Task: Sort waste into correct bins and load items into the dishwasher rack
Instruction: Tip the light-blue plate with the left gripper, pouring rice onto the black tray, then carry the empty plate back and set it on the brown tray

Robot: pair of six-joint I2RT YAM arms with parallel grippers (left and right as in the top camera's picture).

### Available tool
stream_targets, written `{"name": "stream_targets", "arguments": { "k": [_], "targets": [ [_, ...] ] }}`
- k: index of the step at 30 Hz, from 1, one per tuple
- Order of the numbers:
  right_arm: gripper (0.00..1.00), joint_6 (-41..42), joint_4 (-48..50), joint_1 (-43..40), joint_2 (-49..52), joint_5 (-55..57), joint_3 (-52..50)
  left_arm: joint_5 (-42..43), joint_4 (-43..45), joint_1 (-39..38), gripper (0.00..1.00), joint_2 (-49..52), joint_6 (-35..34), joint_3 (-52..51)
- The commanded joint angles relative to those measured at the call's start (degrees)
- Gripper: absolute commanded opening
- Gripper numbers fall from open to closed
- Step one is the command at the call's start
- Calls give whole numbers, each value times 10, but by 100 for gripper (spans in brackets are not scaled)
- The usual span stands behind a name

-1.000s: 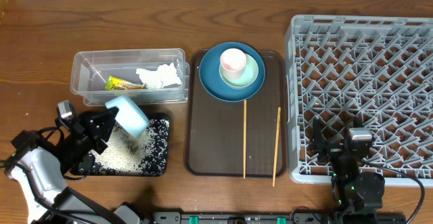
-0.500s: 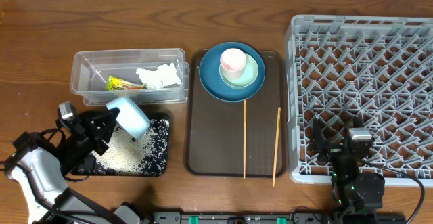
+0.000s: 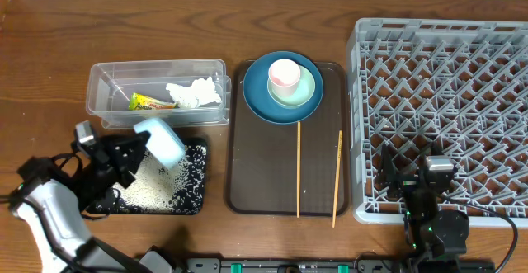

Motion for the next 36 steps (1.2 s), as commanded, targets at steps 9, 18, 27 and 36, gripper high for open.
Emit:
{"name": "stream_targets", "arguments": {
  "k": [9,18,27,36],
  "targets": [
    [99,-3,-2,5,-3,0,-1,-253,97,-226,6,-128,-226,71],
    [99,-3,-2,5,-3,0,-1,-556,199,-564,6,-172,-376,71],
    [99,-3,-2,5,-3,0,-1,-793,273,-848,6,-84,-417,71],
    [99,-3,-2,5,-3,0,-1,-837,306,-910,6,37,-416,71]
  ]
}}
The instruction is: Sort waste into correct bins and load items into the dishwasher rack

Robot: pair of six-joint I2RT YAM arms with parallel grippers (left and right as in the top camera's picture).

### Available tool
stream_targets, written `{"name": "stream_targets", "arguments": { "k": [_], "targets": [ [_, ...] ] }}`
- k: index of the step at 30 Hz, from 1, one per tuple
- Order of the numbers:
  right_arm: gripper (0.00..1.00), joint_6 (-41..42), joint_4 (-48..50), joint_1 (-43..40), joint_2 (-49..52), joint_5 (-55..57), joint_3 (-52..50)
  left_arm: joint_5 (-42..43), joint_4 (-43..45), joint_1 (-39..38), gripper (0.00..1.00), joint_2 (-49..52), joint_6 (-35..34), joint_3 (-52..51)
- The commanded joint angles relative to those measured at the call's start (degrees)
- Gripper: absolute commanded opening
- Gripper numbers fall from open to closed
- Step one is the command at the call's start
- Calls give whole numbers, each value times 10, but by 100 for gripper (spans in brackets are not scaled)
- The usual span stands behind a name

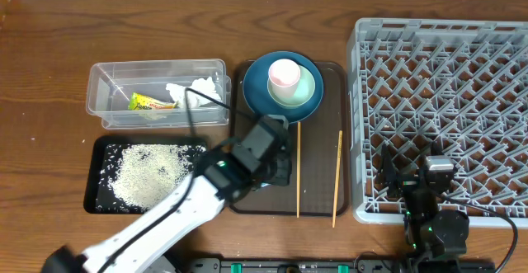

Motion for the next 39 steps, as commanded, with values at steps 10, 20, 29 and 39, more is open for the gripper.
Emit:
{"name": "stream_targets", "arguments": {
  "k": [10,20,29,39],
  "targets": [
    [99,-3,-2,5,-3,0,-1,-47,13,0,6,63,-19,12],
    [99,-3,-2,5,-3,0,-1,-47,13,0,50,59,-19,12],
    [99,-3,-3,5,-3,0,-1,-58,13,27,53,-26,-19,41],
    [99,3,-2,5,-3,-3,-1,-57,-19,201,63,-181,-16,44]
  ]
}}
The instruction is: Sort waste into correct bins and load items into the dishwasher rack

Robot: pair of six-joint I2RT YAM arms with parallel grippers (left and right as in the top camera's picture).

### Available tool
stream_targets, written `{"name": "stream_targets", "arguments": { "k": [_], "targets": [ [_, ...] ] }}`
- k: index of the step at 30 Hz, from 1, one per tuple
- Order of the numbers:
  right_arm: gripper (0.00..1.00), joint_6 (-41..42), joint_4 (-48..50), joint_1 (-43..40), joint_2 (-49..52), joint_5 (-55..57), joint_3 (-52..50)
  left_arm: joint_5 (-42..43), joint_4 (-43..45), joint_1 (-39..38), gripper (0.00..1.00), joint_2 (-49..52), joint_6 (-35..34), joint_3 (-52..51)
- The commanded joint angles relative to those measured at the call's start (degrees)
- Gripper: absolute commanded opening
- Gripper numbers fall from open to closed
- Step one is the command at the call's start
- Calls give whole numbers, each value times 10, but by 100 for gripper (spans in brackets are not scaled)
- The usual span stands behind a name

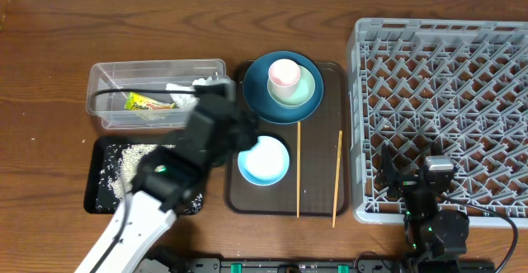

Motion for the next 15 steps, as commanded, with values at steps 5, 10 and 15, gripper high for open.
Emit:
{"name": "stream_targets", "arguments": {
  "k": [5,10,15],
  "targets": [
    [99,72,-3,5,-3,-15,-1,-8,-62,109,81,-55,1,10],
    [99,133,12,5,3,-10,5,-8,-97,120,86,-54,1,10],
    [99,133,-66,5,18,12,82,-8,-117,120,89,-51,1,10]
  ]
}}
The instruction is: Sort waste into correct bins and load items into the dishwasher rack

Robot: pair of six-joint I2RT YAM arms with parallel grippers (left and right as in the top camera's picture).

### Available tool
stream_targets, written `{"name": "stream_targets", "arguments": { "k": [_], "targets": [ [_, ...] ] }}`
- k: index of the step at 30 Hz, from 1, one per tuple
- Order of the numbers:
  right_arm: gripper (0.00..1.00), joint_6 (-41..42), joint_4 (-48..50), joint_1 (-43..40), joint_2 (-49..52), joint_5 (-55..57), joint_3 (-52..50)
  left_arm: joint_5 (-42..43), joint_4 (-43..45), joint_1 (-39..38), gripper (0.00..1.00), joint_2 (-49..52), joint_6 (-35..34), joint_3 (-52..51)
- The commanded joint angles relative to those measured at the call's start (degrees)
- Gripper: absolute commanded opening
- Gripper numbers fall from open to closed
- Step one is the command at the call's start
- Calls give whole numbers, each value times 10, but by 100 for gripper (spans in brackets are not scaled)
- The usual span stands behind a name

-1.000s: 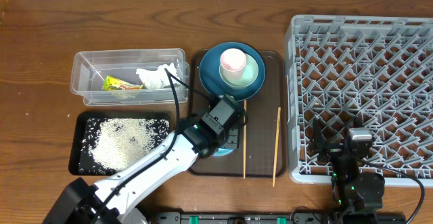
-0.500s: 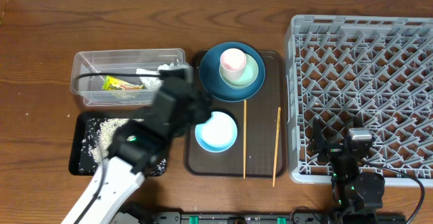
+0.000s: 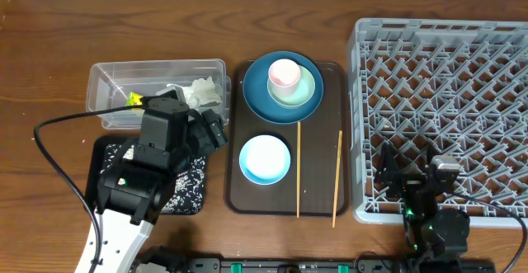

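Note:
A light blue bowl (image 3: 264, 159) sits upright and empty on the brown tray (image 3: 318, 203). Behind it a blue plate (image 3: 257, 98) carries a green bowl (image 3: 304, 91) with a pink cup (image 3: 285, 73) in it. Two chopsticks (image 3: 299, 170) (image 3: 337, 178) lie lengthwise on the tray's right half. My left gripper (image 3: 216, 129) hovers open and empty just left of the tray, over the black tray (image 3: 191, 192) of spilled rice. My right gripper (image 3: 398, 167) rests open at the near left corner of the grey dishwasher rack (image 3: 445, 100).
A clear plastic bin (image 3: 107, 91) at the back left holds a yellow-green wrapper (image 3: 132, 100) and crumpled white tissue (image 3: 202, 90). The left arm's body covers most of the black tray, and its cable loops out to the left over the wooden table (image 3: 49, 67).
My left gripper has drawn back to the left from the light blue bowl and now hangs over the black tray. The bowl stays where it was on the brown tray. The right arm is unchanged.
First my left gripper held the light blue bowl tilted over the black tray, with rice lying in the tray. Then the arm reached over the brown tray. Later the bowl stood on that tray with the gripper at its left edge. Now the gripper is off it.

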Motion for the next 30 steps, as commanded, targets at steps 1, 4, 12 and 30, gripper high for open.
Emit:
{"name": "stream_targets", "arguments": {
  "k": [1,4,12,30],
  "targets": [
    [99,21,-40,5,22,21,85,-5,-3,3,89,3,2,9],
    [99,21,-116,5,91,10,199,-5,-4,3,89,3,2,9],
    [99,21,-410,5,414,-47,549,-5,-4,3,90,3,2,9],
    [25,119,-588,109,789,-203,791,-5,-4,3,90,3,2,9]
  ]
}}
